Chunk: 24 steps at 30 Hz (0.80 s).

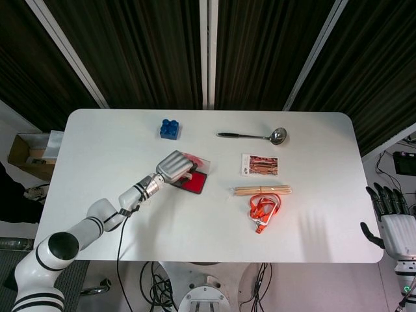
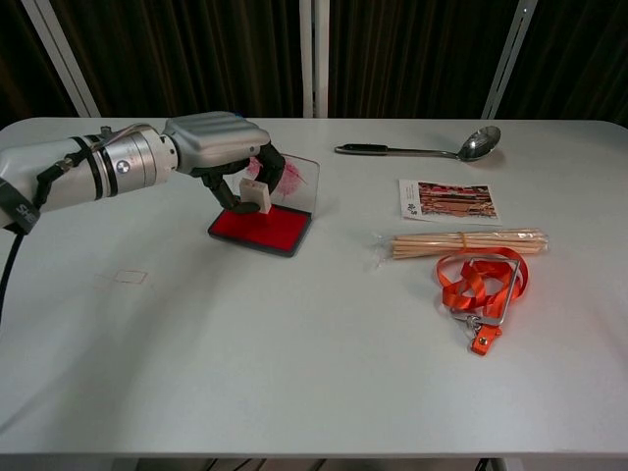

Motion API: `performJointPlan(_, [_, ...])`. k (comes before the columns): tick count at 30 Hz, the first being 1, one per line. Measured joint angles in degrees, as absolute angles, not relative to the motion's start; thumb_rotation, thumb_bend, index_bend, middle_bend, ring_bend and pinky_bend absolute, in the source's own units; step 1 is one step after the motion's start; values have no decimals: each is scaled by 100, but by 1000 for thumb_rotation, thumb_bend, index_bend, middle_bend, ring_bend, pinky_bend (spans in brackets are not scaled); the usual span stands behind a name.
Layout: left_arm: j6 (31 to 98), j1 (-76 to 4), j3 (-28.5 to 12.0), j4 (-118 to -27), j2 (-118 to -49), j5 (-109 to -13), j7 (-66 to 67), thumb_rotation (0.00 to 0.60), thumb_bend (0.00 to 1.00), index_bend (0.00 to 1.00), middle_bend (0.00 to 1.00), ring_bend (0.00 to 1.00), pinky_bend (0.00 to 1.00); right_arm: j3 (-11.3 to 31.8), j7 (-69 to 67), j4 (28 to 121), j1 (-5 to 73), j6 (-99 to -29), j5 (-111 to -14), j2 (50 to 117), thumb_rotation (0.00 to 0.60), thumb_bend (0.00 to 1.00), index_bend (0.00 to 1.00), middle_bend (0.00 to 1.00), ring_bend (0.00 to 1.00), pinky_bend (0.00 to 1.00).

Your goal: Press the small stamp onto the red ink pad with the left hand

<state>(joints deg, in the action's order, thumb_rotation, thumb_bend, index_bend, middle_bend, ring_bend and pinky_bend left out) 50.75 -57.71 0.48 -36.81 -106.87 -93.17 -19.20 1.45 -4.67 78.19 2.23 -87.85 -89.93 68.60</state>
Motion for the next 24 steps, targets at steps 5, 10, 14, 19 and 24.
performJointPlan(5, [5265,-5696,39,-4433,-10148,-9310,-1761,600,418,606,568,879,1000,132,-518,7783,226,-8781,-9012,6880,600,230,0,0,0,0])
performJointPlan(10, [5388,-5475,162,-5601,-9382,-9295,-1383,600,418,606,568,879,1000,127,-531,7762,225,-8790,-9026,6880,600,230,0,0,0,0])
performJointPlan(14, [5442,-5177,381,-6568,-8747,-9252,-929,600,418,606,568,879,1000,117,-506,7774,230,-8804,-9061,6879,600,230,0,0,0,0])
performJointPlan(19, [5580,-4629,690,-7203,-8275,-9164,-372,600,418,606,568,879,1000,98,-464,7810,235,-8806,-9096,6885,600,229,0,0,0,0])
performJointPlan(24, [5769,-4247,845,-6953,-8463,-9145,-224,600,418,605,568,879,1000,94,-421,7832,222,-8818,-9089,6873,600,230,0,0,0,0])
